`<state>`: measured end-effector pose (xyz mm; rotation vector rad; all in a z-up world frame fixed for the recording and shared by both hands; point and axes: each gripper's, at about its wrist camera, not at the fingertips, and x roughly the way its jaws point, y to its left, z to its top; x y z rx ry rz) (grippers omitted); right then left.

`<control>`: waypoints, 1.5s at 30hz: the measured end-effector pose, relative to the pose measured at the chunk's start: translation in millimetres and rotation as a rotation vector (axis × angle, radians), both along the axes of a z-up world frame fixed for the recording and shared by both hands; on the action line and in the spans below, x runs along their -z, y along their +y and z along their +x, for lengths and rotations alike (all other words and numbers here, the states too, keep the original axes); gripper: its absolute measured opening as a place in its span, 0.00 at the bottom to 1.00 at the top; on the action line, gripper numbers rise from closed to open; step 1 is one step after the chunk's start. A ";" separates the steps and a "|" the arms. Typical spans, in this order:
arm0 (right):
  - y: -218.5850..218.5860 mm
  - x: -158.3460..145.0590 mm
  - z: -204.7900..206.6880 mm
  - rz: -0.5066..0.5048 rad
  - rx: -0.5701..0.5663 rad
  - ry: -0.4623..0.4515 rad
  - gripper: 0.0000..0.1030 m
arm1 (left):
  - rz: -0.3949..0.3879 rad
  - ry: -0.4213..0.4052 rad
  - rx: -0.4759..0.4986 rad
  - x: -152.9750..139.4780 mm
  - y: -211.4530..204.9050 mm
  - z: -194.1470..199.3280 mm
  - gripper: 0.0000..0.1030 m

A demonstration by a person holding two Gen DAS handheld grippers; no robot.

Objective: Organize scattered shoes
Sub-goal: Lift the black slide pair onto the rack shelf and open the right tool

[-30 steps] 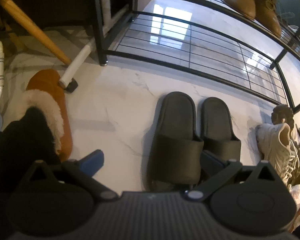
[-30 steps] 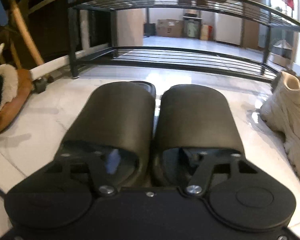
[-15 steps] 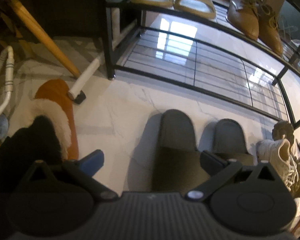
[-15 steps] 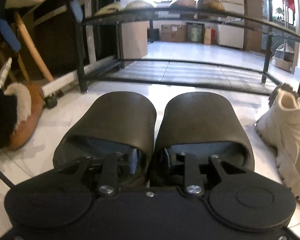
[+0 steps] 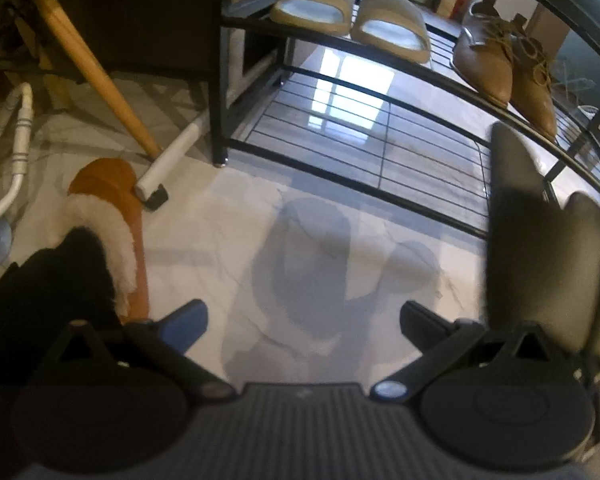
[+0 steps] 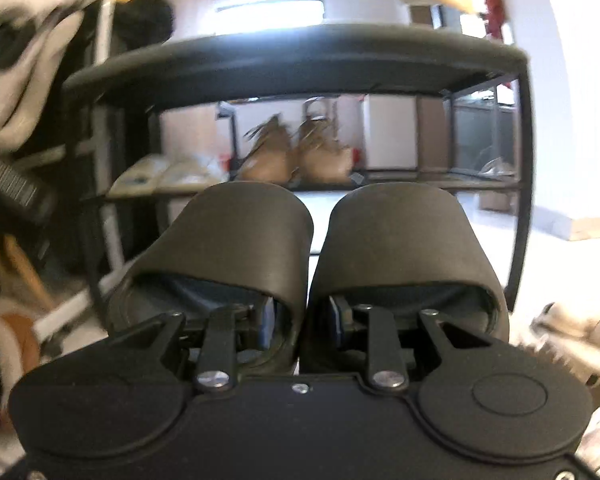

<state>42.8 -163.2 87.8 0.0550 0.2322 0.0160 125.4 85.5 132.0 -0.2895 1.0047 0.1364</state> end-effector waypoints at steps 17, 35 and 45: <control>-117.5 -87.7 106.0 -0.031 0.013 0.013 0.28 | -0.035 -0.039 0.031 -1.4 -29.2 4.8 0.99; -155.2 -40.7 313.3 -0.076 -0.023 0.057 0.31 | -0.059 -0.107 0.111 -10.9 -68.4 38.9 0.99; -170.6 -32.8 287.9 -0.006 0.004 0.017 0.71 | -0.067 -0.062 0.088 -2.3 -56.1 34.6 0.99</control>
